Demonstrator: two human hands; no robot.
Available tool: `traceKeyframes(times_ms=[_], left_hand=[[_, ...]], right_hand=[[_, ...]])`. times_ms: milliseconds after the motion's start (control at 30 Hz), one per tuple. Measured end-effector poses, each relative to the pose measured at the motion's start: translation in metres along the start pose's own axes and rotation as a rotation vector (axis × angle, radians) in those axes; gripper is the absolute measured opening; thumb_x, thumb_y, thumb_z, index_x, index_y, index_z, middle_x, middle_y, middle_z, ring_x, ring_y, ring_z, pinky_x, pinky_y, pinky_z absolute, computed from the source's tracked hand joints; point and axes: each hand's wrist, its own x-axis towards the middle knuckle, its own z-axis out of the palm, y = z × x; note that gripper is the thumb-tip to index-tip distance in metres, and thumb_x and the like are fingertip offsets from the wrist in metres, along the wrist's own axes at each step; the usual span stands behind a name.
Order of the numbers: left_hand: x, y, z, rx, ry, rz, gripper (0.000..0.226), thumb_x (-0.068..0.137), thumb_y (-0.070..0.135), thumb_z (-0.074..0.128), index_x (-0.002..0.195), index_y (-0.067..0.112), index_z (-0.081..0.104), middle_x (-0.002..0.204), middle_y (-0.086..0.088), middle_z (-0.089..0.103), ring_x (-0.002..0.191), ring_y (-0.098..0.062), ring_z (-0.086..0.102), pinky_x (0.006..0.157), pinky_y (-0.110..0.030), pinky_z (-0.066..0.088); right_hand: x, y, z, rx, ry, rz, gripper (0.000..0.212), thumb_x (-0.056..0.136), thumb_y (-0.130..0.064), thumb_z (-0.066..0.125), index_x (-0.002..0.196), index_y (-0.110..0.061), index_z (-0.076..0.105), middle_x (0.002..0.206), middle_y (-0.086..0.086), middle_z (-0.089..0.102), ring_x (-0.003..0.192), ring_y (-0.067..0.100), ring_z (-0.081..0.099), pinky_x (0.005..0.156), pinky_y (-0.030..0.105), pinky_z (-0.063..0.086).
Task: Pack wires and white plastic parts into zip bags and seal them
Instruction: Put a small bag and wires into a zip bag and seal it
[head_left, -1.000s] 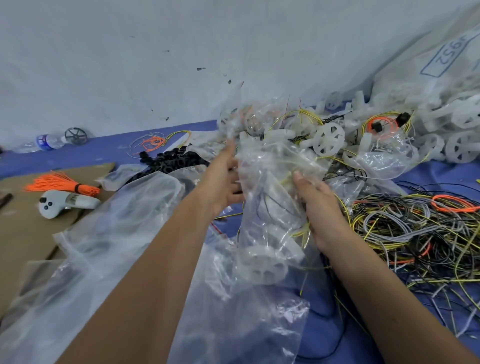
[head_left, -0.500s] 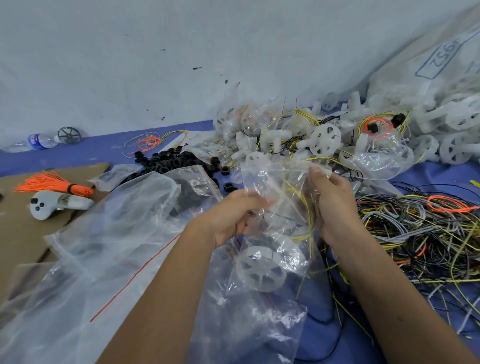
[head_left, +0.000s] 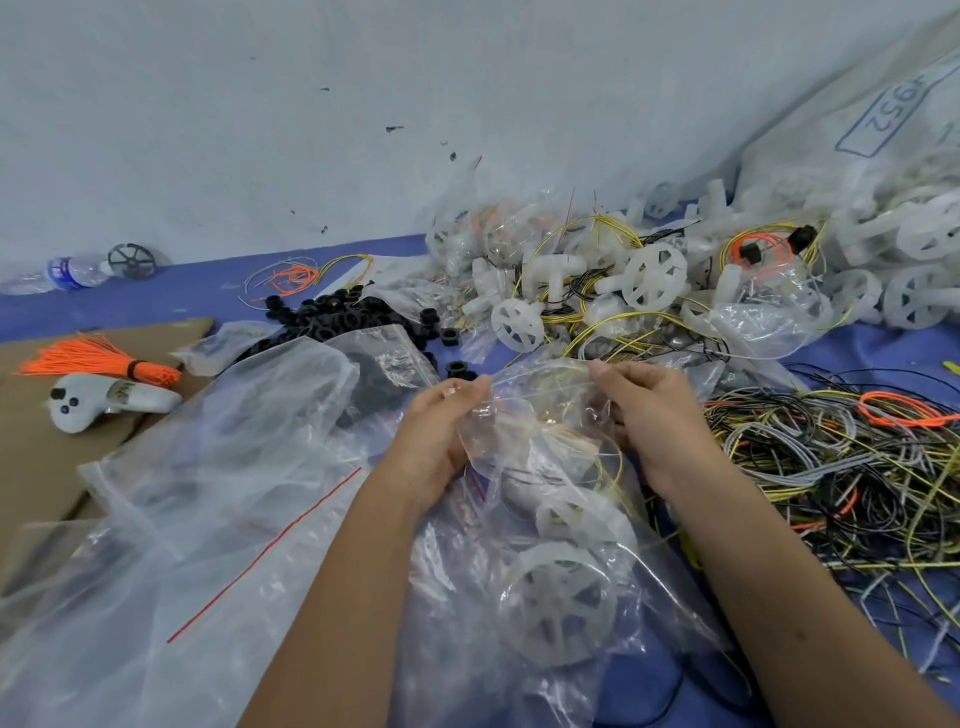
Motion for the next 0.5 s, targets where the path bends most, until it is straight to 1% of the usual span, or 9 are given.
traceKeyframes(times_ms=[33, 100, 167, 233, 300, 367, 400, 433, 500], left_hand=[[0.001, -0.002, -0.001, 0.025, 0.041, 0.028, 0.015, 0.089, 0.022, 0.077, 0.083, 0.014, 0.066, 0.086, -0.01, 0.07, 0.071, -0.024, 0.068, 0.066, -0.035, 0.056], [0.003, -0.007, -0.002, 0.068, 0.077, 0.07, 0.016, 0.089, 0.021, 0.078, 0.079, 0.015, 0.067, 0.078, -0.007, 0.067, 0.069, -0.024, 0.063, 0.065, -0.033, 0.052], [0.004, -0.008, -0.005, 0.079, 0.076, 0.104, 0.015, 0.087, 0.019, 0.08, 0.079, 0.014, 0.069, 0.078, -0.007, 0.068, 0.07, -0.024, 0.063, 0.066, -0.034, 0.052], [0.005, -0.009, -0.009, 0.11, 0.082, 0.153, 0.012, 0.085, 0.015, 0.081, 0.08, 0.016, 0.07, 0.078, -0.008, 0.07, 0.069, -0.022, 0.065, 0.064, -0.033, 0.055], [0.007, -0.009, -0.014, 0.172, 0.094, 0.194, 0.016, 0.082, 0.012, 0.084, 0.086, 0.016, 0.069, 0.078, -0.009, 0.07, 0.066, -0.022, 0.067, 0.066, -0.037, 0.051], [0.007, -0.007, -0.019, 0.187, 0.07, 0.207, 0.026, 0.075, 0.013, 0.088, 0.091, 0.014, 0.067, 0.076, -0.01, 0.068, 0.063, -0.02, 0.068, 0.065, -0.038, 0.044], [0.006, -0.005, -0.021, 0.171, 0.044, 0.217, 0.031, 0.071, 0.014, 0.089, 0.092, 0.013, 0.066, 0.075, -0.009, 0.068, 0.062, -0.019, 0.068, 0.063, -0.036, 0.046], [0.006, -0.003, -0.023, 0.142, 0.017, 0.232, 0.034, 0.067, 0.013, 0.088, 0.093, 0.013, 0.066, 0.074, -0.008, 0.068, 0.062, -0.018, 0.068, 0.062, -0.033, 0.052], [0.005, -0.001, -0.023, 0.072, -0.019, 0.269, 0.035, 0.065, 0.008, 0.085, 0.093, 0.012, 0.065, 0.074, -0.005, 0.071, 0.064, -0.017, 0.07, 0.063, -0.026, 0.059]], right_hand=[[0.0, 0.0, 0.0, 0.003, 0.006, 0.001, 0.026, 0.095, -0.031, 0.07, 0.074, -0.015, 0.074, 0.074, 0.005, 0.074, 0.058, 0.018, 0.062, 0.056, 0.031, 0.053], [0.001, 0.002, -0.001, -0.001, 0.026, 0.022, 0.026, 0.094, -0.033, 0.071, 0.08, -0.012, 0.072, 0.076, 0.008, 0.075, 0.061, 0.02, 0.065, 0.062, 0.035, 0.054], [0.003, 0.002, -0.003, -0.023, 0.033, 0.036, 0.029, 0.095, -0.034, 0.07, 0.079, -0.009, 0.072, 0.076, 0.009, 0.074, 0.068, 0.024, 0.067, 0.069, 0.04, 0.056], [0.004, 0.003, -0.005, -0.041, 0.018, 0.043, 0.03, 0.095, -0.033, 0.07, 0.08, -0.007, 0.072, 0.079, 0.011, 0.072, 0.072, 0.026, 0.069, 0.072, 0.041, 0.058], [0.005, 0.003, -0.007, -0.009, 0.005, 0.057, 0.026, 0.095, -0.03, 0.071, 0.083, -0.006, 0.073, 0.08, 0.013, 0.071, 0.072, 0.028, 0.071, 0.072, 0.044, 0.06], [0.006, 0.003, -0.008, 0.053, 0.0, 0.049, 0.025, 0.094, -0.028, 0.073, 0.078, -0.008, 0.074, 0.077, 0.014, 0.07, 0.066, 0.027, 0.068, 0.067, 0.041, 0.06], [0.006, 0.003, -0.009, 0.082, -0.004, 0.027, 0.026, 0.094, -0.027, 0.073, 0.075, -0.009, 0.074, 0.075, 0.014, 0.069, 0.062, 0.025, 0.066, 0.062, 0.037, 0.059], [0.007, 0.003, -0.009, 0.11, -0.005, 0.0, 0.027, 0.094, -0.026, 0.072, 0.073, -0.01, 0.074, 0.071, 0.014, 0.069, 0.058, 0.023, 0.064, 0.058, 0.034, 0.057], [0.007, 0.002, -0.009, 0.128, -0.007, -0.053, 0.028, 0.096, -0.023, 0.07, 0.071, -0.012, 0.075, 0.067, 0.011, 0.068, 0.054, 0.021, 0.062, 0.056, 0.032, 0.056]])
